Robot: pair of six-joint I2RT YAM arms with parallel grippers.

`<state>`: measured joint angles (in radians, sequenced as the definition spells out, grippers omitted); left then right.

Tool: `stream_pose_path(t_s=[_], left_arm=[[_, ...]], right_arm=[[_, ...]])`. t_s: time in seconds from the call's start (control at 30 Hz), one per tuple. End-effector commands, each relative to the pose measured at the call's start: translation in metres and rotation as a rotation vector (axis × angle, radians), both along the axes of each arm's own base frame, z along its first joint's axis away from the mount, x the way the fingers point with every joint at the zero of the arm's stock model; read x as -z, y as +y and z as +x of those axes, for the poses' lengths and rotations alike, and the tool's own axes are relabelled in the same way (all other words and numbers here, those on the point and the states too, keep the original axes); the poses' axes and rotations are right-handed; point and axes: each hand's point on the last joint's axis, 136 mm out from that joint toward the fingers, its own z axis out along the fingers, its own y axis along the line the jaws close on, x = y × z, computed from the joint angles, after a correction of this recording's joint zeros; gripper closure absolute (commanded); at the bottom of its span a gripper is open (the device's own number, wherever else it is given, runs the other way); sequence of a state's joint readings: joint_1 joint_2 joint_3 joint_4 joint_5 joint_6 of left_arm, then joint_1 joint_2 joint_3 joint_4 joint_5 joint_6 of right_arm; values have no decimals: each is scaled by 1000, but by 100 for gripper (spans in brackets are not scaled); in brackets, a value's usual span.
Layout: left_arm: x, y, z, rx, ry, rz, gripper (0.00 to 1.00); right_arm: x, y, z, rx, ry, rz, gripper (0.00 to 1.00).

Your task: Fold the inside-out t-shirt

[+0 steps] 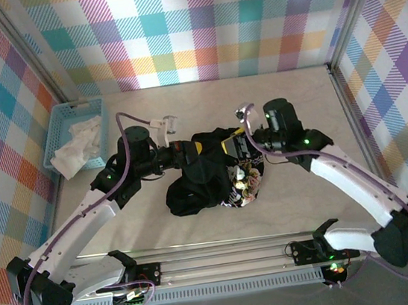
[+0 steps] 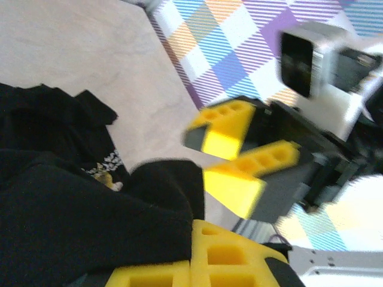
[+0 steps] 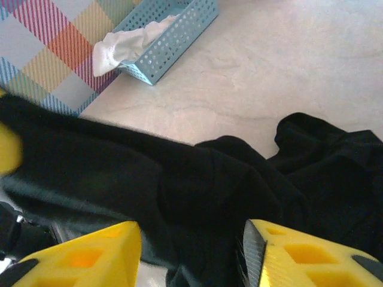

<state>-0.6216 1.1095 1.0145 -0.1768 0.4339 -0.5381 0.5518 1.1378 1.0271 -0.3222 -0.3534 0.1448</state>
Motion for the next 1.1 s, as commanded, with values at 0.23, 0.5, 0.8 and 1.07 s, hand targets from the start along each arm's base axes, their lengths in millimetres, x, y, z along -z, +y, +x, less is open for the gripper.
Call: stream_pose_path(t_s=[0.23,0.5,0.8,1.07], left_arm=[[-12,-2,7,-70,-15,8,100],[-11,-2,4,-70,-15,13,100],[-11,-3,4,-67,-15,18,100],[-10,9,13,-140,-35,74,100]], right_arm=[[-24,52,-68,-329,-259,19,52],[-19,73,-42,-260,-303,-39,58],[-12,87,-22,-216,-290,-44,76],[-5,74,-28,-219,-302,-89,100]])
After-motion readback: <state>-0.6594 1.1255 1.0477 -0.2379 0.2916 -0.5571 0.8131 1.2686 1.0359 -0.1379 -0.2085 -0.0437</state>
